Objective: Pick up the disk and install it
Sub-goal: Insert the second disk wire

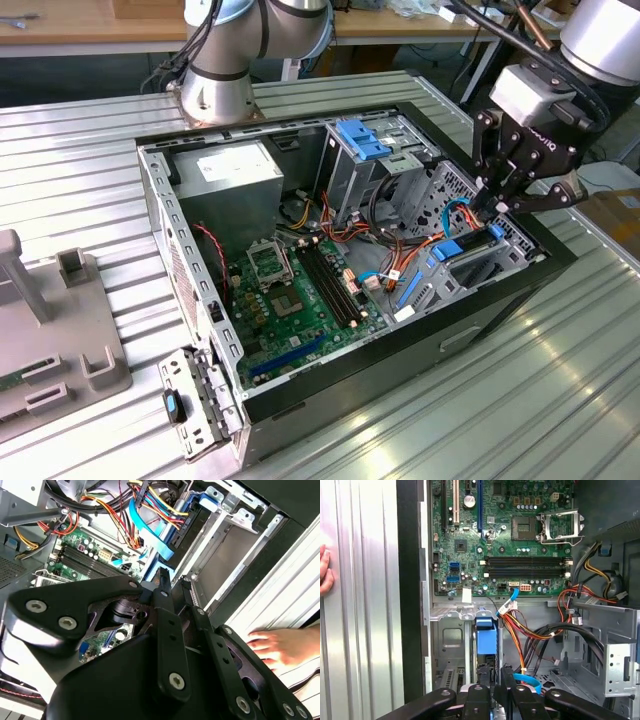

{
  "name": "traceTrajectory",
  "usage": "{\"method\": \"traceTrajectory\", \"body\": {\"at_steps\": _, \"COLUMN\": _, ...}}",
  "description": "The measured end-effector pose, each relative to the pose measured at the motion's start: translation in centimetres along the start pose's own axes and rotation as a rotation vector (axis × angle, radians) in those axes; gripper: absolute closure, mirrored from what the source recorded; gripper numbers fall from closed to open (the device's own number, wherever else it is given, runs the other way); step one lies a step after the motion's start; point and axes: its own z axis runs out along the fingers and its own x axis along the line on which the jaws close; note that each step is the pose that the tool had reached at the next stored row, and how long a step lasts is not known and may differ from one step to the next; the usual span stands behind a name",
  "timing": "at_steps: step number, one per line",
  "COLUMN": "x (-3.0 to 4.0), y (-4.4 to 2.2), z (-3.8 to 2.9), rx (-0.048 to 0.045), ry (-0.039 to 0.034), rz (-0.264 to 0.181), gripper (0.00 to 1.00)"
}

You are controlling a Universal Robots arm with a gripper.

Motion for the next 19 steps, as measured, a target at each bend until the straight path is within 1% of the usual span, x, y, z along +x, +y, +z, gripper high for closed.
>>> {"method": "traceTrajectory", "body": {"at_steps": 1, "x": -0.06, "y": -0.17, "z": 0.03, "rx": 0.0001, "ry": -0.0004, "rz": 0.000, "gripper": 0.76}}
{"method": "traceTrajectory", "body": {"at_steps": 3, "x": -0.31, "y": -0.76, "z": 0.05, "rx": 0.0000, "ry": -0.0002, "rz": 0.000, "gripper": 0.76}}
{"method": "traceTrajectory", "body": {"at_steps": 6, "x": -0.75, "y": -0.80, "z": -0.01, "rx": 0.0001, "ry": -0.0002, "rz": 0.000, "gripper": 0.76}}
{"method": "traceTrajectory", "body": {"at_steps": 10, "x": -1.02, "y": -0.83, "z": -0.54, "rx": 0.0001, "ry": -0.0004, "rz": 0.000, "gripper": 0.76}}
{"method": "traceTrajectory", "body": {"at_steps": 12, "x": -1.08, "y": -0.92, "z": -0.56, "rx": 0.0001, "ry": -0.0003, "rz": 0.000, "gripper": 0.76}}
{"method": "traceTrajectory", "body": {"at_steps": 14, "x": -1.14, "y": -1.49, "z": -0.56, "rx": -0.0008, "ry": 0.0003, "rz": 0.000, "gripper": 0.76}}
{"method": "traceTrajectory", "body": {"at_steps": 16, "x": -1.18, "y": -1.81, "z": -0.54, "rx": -0.0012, "ry": 0.0003, "rz": 0.000, "gripper": 0.76}}
{"method": "traceTrajectory", "body": {"at_steps": 17, "x": -1.19, "y": -1.84, "z": -0.49, "rx": -0.0012, "ry": 0.0001, "rz": 0.000, "gripper": 0.76}}
{"method": "traceTrajectory", "body": {"at_steps": 18, "x": -1.17, "y": -1.84, "z": -0.15, "rx": -0.0012, "ry": 0.0001, "rz": -0.001, "gripper": 0.76}}
{"method": "traceTrajectory", "body": {"at_steps": 19, "x": -1.16, "y": -1.83, "z": 0.48, "rx": -0.0016, "ry": 0.0000, "rz": -0.004, "gripper": 0.76}}
